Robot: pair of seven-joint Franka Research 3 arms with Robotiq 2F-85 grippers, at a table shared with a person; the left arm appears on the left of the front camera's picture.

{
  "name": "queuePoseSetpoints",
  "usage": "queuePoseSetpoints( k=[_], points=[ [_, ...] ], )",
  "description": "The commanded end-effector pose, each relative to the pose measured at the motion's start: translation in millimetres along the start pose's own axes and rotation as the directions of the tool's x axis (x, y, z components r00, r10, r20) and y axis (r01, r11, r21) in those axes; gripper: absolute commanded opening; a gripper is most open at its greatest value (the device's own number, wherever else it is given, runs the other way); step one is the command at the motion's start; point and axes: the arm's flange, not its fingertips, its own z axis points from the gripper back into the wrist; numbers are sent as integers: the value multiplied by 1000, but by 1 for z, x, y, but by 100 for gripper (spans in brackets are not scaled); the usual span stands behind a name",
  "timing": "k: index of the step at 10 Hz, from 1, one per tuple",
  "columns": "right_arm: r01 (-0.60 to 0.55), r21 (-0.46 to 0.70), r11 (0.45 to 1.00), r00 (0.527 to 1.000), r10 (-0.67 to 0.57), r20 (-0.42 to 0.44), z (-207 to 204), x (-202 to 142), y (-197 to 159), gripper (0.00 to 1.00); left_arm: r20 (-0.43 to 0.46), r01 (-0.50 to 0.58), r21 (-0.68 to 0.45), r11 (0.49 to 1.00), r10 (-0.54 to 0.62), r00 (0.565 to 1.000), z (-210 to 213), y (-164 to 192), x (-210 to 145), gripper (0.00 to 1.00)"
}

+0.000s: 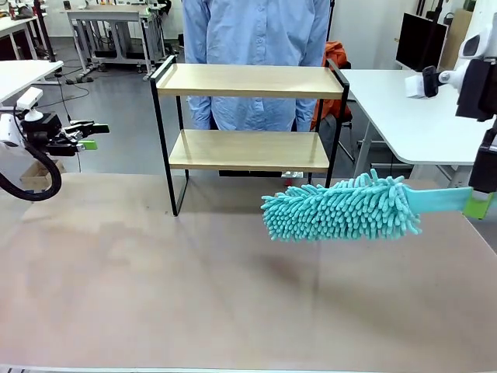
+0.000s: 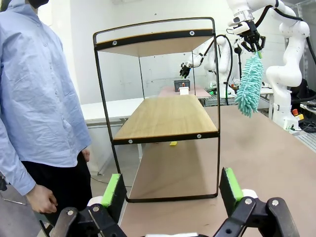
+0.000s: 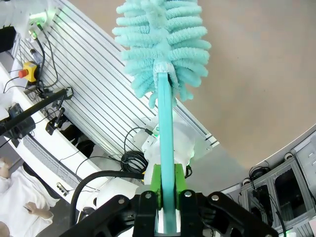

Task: Clean the shelf.
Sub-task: Hand the Duster back to the human.

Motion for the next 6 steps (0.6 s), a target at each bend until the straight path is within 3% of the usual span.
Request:
queuePoseSetpoints(
  k=[1,2,3,6],
  points=[
    [0,0,1000,1000,0,0,0,0,0,13,0,0,0,1000,0,1000,0,0,0,100],
    [-66,-8,998,997,65,-28,2,4,-26,13,143,-6,-14,1000,8,990,17,-33,17,100],
    [-176,43,984,984,174,28,6,10,-57,13,50,-22,36,999,20,999,9,-62,32,100],
    [-464,117,878,878,437,197,-3,27,-116,13,-102,-43,76,996,50,993,-34,-126,81,100]
  ],
)
